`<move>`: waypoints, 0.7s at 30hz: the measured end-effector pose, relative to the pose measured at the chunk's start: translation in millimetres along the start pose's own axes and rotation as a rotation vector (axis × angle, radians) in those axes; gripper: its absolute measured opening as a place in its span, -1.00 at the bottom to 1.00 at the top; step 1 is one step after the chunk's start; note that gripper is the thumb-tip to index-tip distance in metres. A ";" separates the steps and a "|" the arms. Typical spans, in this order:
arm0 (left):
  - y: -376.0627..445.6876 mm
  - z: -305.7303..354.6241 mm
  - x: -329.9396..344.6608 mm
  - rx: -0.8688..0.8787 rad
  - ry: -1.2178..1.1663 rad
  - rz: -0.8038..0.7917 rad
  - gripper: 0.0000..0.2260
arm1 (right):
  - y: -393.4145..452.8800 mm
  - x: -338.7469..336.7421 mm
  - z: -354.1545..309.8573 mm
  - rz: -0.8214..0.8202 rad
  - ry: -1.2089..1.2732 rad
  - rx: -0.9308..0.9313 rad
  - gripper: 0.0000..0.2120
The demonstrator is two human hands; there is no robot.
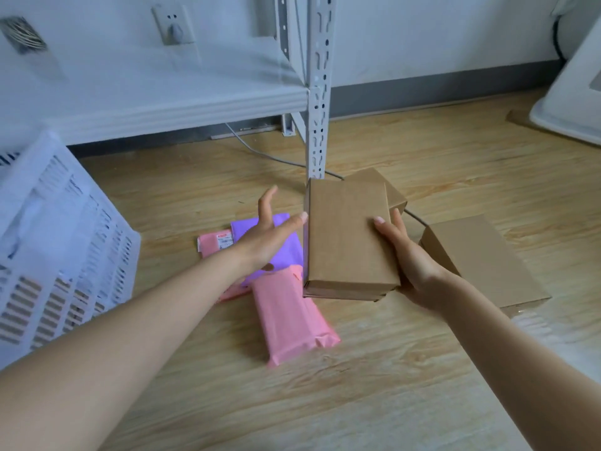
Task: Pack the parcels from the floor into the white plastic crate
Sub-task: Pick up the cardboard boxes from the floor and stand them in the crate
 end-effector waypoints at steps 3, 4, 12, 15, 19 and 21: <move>-3.2 4.4 -38.9 -0.076 -0.233 0.020 -0.27 | -3.3 30.6 -19.2 -0.053 0.128 -0.024 -0.38; -4.2 4.8 -50.5 -0.092 -0.274 -0.003 -0.16 | -5.0 42.9 -25.4 -0.068 0.163 -0.032 -0.43; -12.8 -0.8 -132.4 -0.129 -0.495 -0.170 -0.60 | -29.1 159.3 -72.3 0.148 0.087 -0.433 -0.36; -8.7 -7.6 -161.1 -0.081 -0.644 -0.066 -0.58 | -44.4 195.7 -87.4 0.274 -0.132 -0.675 -0.40; -13.3 -8.8 -201.4 0.027 -0.620 -0.007 -0.38 | -59.2 246.6 -94.9 0.055 -0.200 -0.669 -0.42; -16.6 -9.7 -224.8 0.083 -0.584 0.007 -0.35 | -65.1 267.8 -100.8 -0.030 -0.165 -0.634 -0.25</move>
Point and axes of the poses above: each hand's wrist, its own y-axis towards the middle knuckle, its own x-axis out of the palm, z = x × y, the point moved 3 cm from there along y, towards the middle knuckle, and after that the axes turned 12 degrees about z, right-handed, at the moved point
